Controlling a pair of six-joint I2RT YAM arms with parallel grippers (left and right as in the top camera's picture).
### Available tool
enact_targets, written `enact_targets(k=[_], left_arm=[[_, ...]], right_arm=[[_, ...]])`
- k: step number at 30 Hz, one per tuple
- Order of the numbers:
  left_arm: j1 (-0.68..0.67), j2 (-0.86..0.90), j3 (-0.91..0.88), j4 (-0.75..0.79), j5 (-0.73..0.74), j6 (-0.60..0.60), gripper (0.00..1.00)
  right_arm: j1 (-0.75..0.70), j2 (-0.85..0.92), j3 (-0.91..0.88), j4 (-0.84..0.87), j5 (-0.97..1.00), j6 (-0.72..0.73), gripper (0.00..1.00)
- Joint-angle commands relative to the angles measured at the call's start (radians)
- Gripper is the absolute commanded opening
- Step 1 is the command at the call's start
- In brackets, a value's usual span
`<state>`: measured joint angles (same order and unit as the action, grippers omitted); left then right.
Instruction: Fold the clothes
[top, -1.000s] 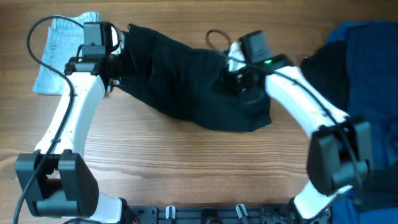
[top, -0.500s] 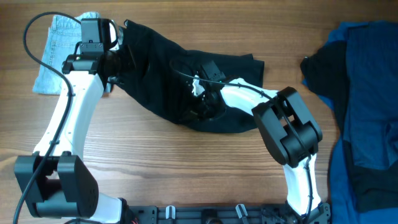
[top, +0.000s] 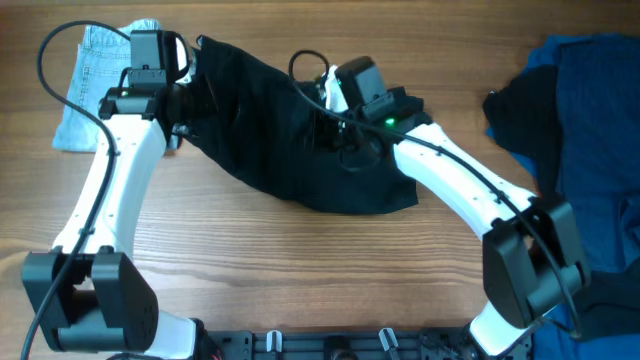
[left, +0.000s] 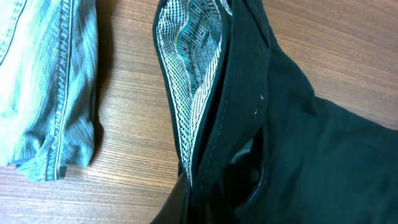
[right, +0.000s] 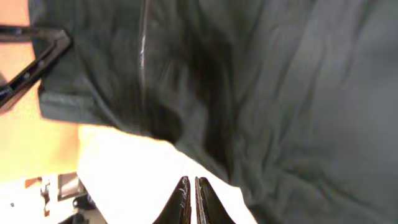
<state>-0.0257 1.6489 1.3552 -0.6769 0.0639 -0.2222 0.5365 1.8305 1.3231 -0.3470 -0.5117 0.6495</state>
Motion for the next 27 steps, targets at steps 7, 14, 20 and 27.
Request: enact_targets(k=[7,14,20,27], left_arm=[[-0.019,-0.159,0.041,-0.004,-0.009,0.004,0.04],[-0.068,-0.159,0.041,-0.018,-0.01,0.005,0.04],[-0.068,-0.159,0.041,-0.031,-0.01,0.005,0.04],[-0.069,-0.159,0.041,-0.031,-0.01,0.004,0.04]], right_arm=[[0.006,0.226,-0.005,0.205,0.079,0.035,0.04],[0.035,0.352,-0.005,0.369,0.004,0.061,0.04],[0.043,0.357,-0.005,0.406,0.07,0.12,0.04],[0.074,0.36,-0.005,0.438,0.198,0.05,0.04]])
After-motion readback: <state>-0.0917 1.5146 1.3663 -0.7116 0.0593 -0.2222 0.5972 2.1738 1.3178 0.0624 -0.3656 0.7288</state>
